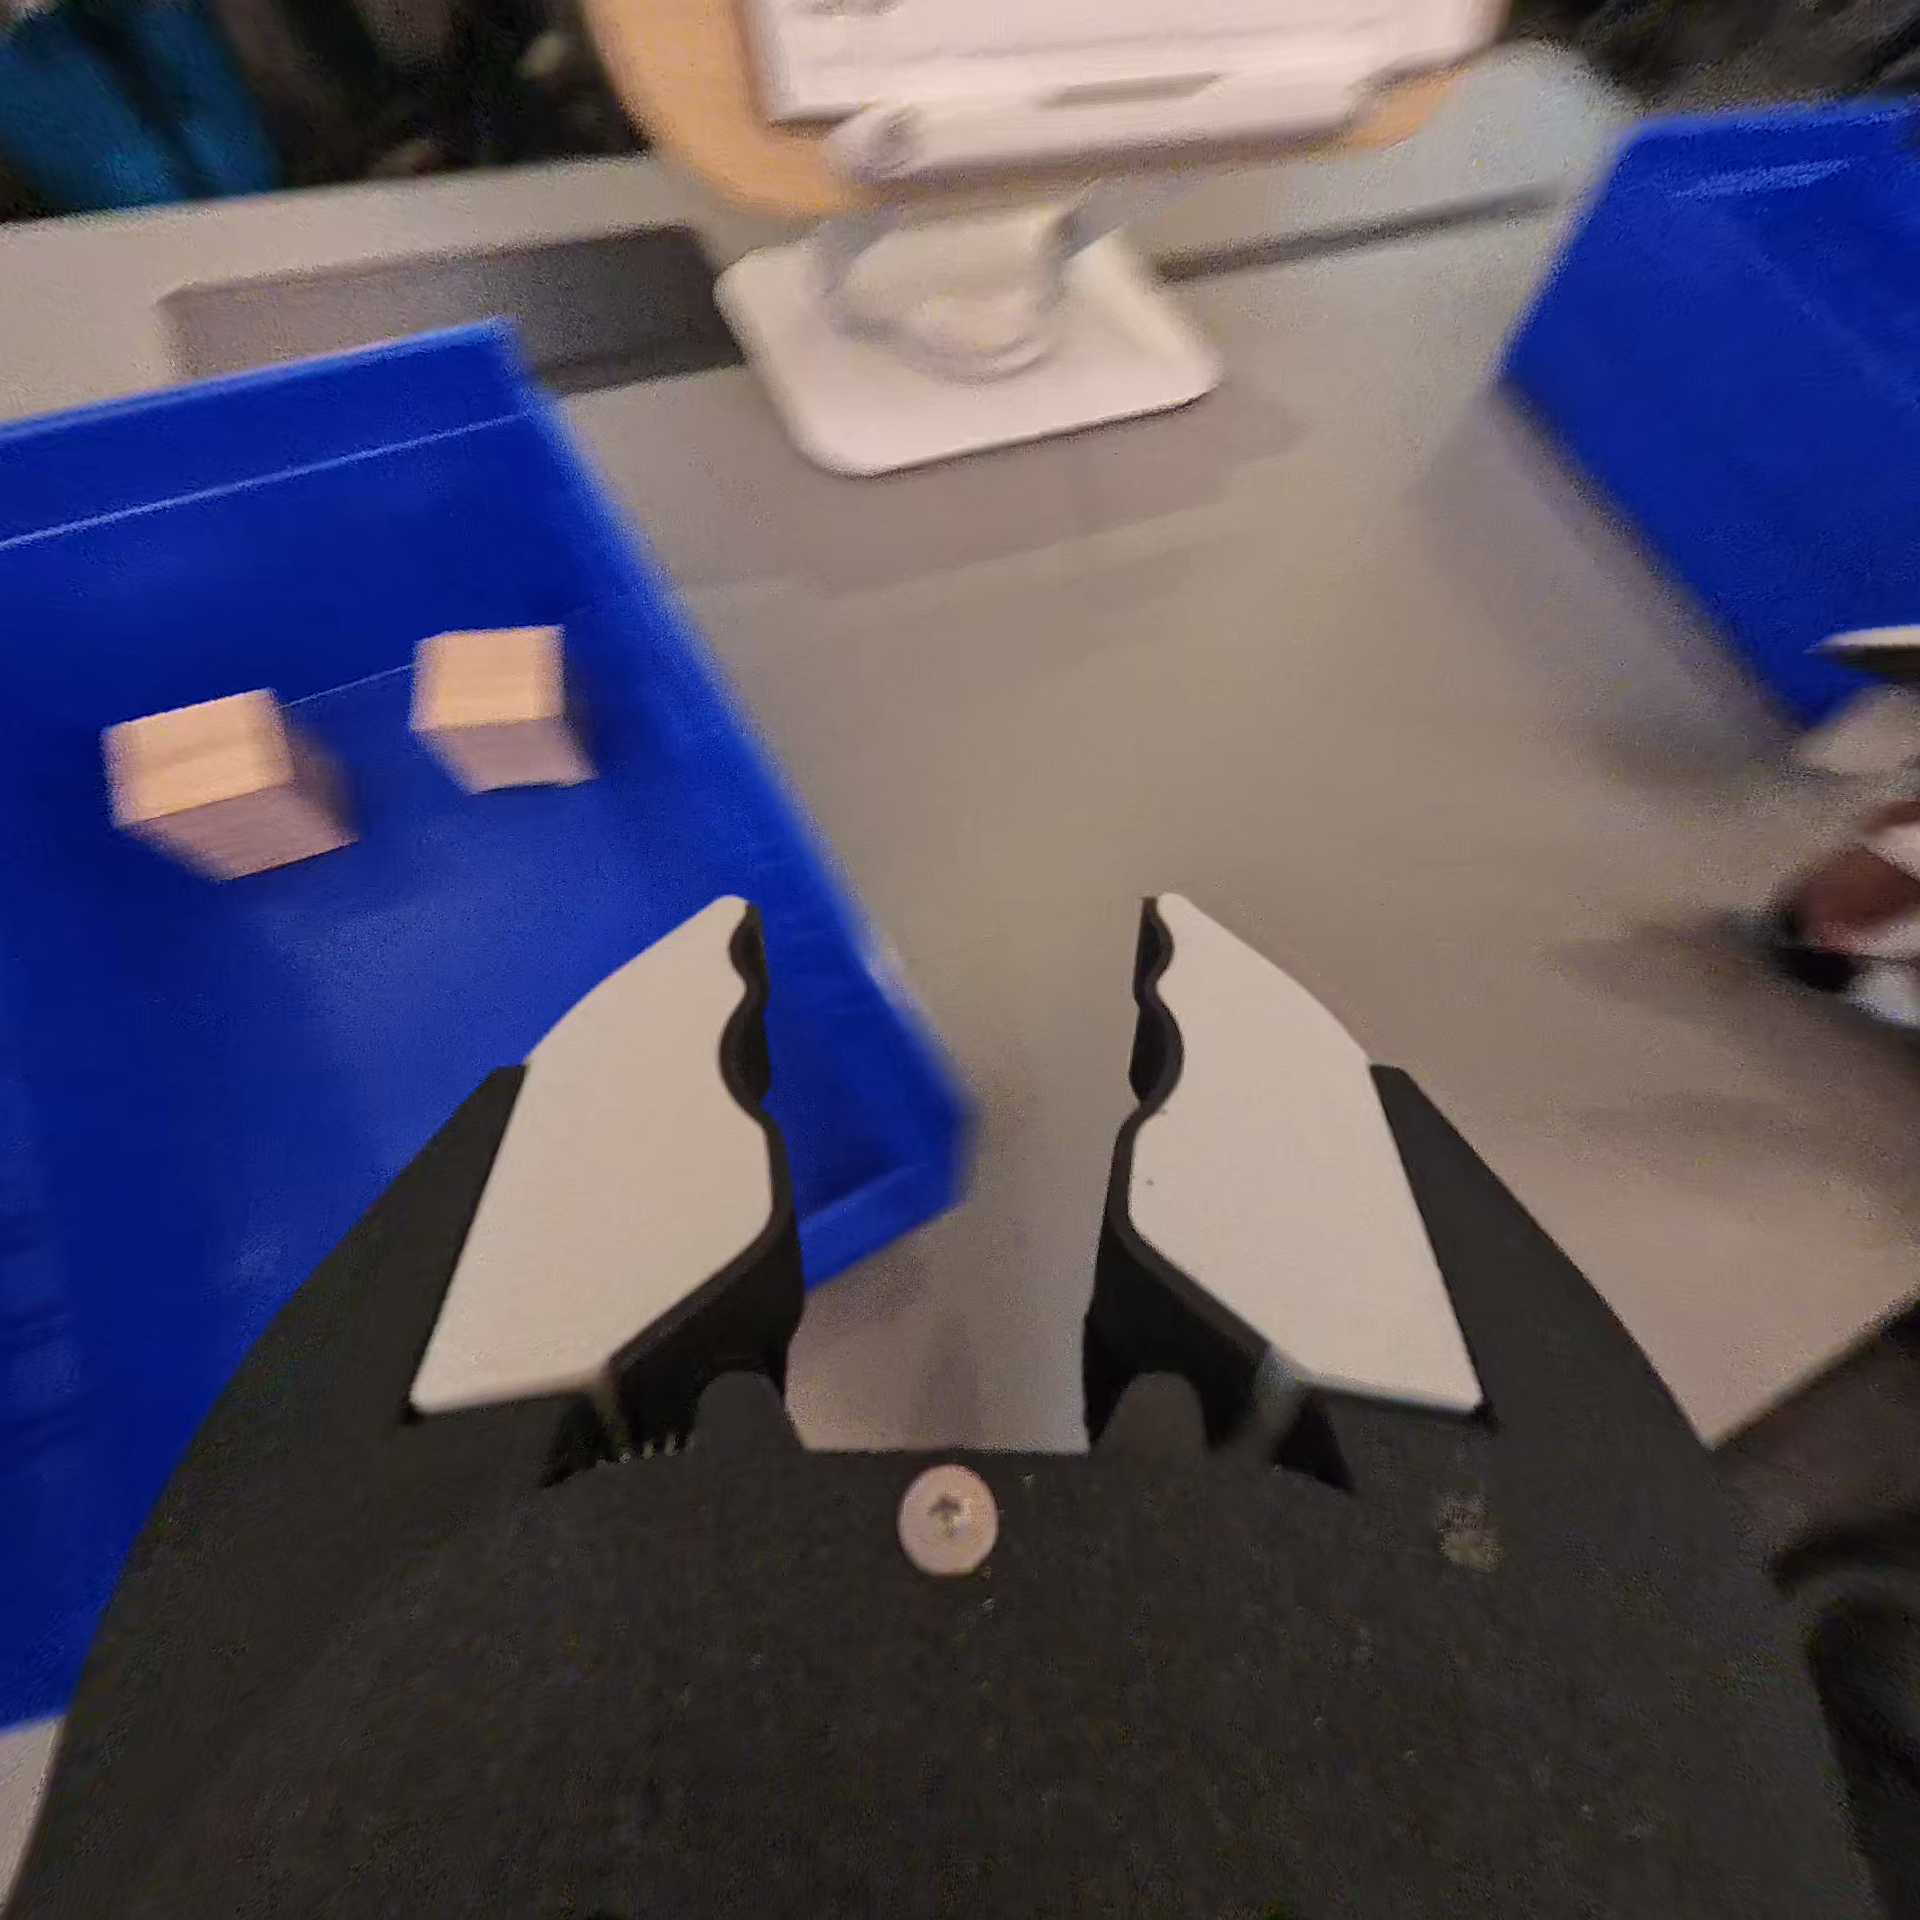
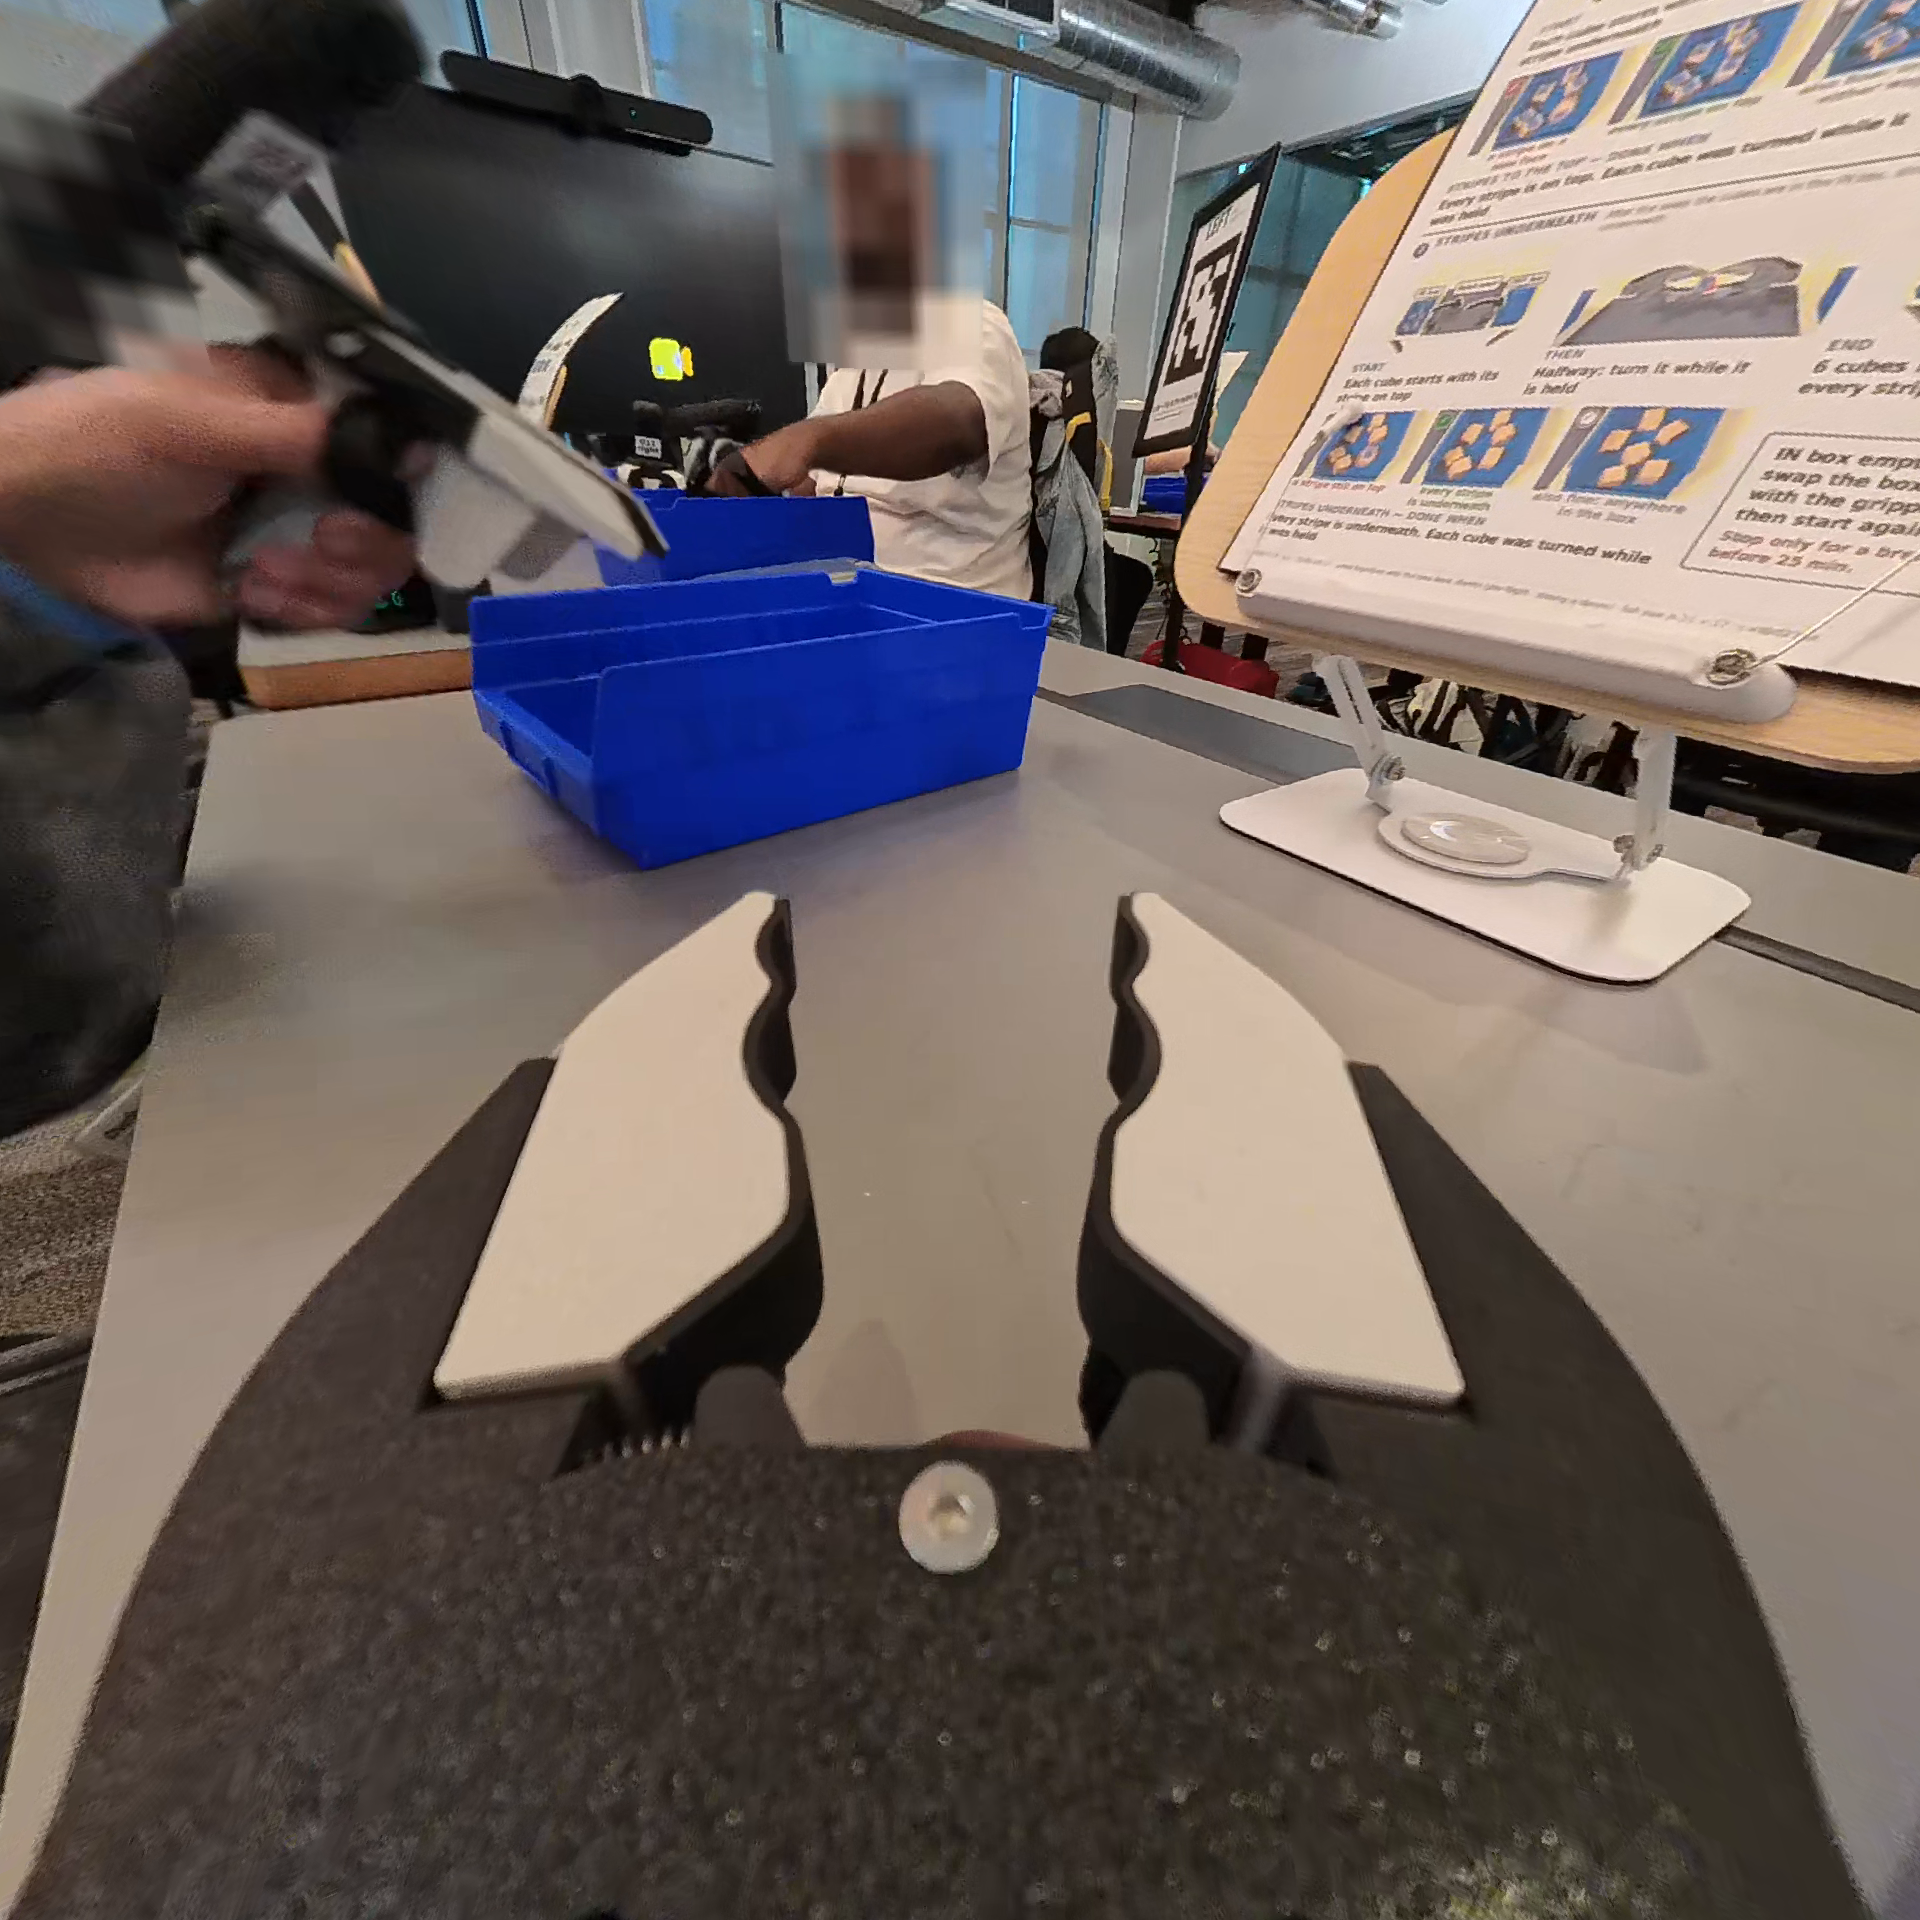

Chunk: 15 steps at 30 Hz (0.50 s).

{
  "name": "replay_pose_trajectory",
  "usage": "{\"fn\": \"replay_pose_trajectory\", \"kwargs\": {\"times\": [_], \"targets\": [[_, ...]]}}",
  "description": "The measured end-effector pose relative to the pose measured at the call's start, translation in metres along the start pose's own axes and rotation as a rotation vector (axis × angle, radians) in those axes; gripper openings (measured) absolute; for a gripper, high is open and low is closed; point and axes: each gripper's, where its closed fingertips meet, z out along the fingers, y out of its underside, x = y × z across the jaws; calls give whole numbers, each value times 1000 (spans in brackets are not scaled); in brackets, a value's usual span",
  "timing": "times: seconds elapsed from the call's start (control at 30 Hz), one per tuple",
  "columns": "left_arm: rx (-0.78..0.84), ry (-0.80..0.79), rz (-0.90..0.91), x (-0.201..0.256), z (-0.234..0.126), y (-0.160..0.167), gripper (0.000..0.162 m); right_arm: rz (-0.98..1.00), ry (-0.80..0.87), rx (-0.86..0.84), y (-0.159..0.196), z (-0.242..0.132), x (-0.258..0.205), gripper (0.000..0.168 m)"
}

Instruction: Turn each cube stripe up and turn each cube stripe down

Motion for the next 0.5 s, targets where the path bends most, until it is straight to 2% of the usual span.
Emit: {"fn": "replay_pose_trajectory", "kwargs": {"times": [0.1, 0.23, 0.33, 0.5], "targets": [[-154, -192, -45, -90, 14, -10, 67, -6, -8, 7, -1, 0, -2, 58], [-305, -245, -139, -164, 58, -13, 67, 0, -16, 9, -1, -1, -2, 57], [-404, -233, -201, -195, 90, -5, 67, 9, -24, 5, 0, -1, -2, 57], [-537, -243, -217, -220, 123, 10, 69, 13, -39, -5, 2, 1, -3, 57]]}}
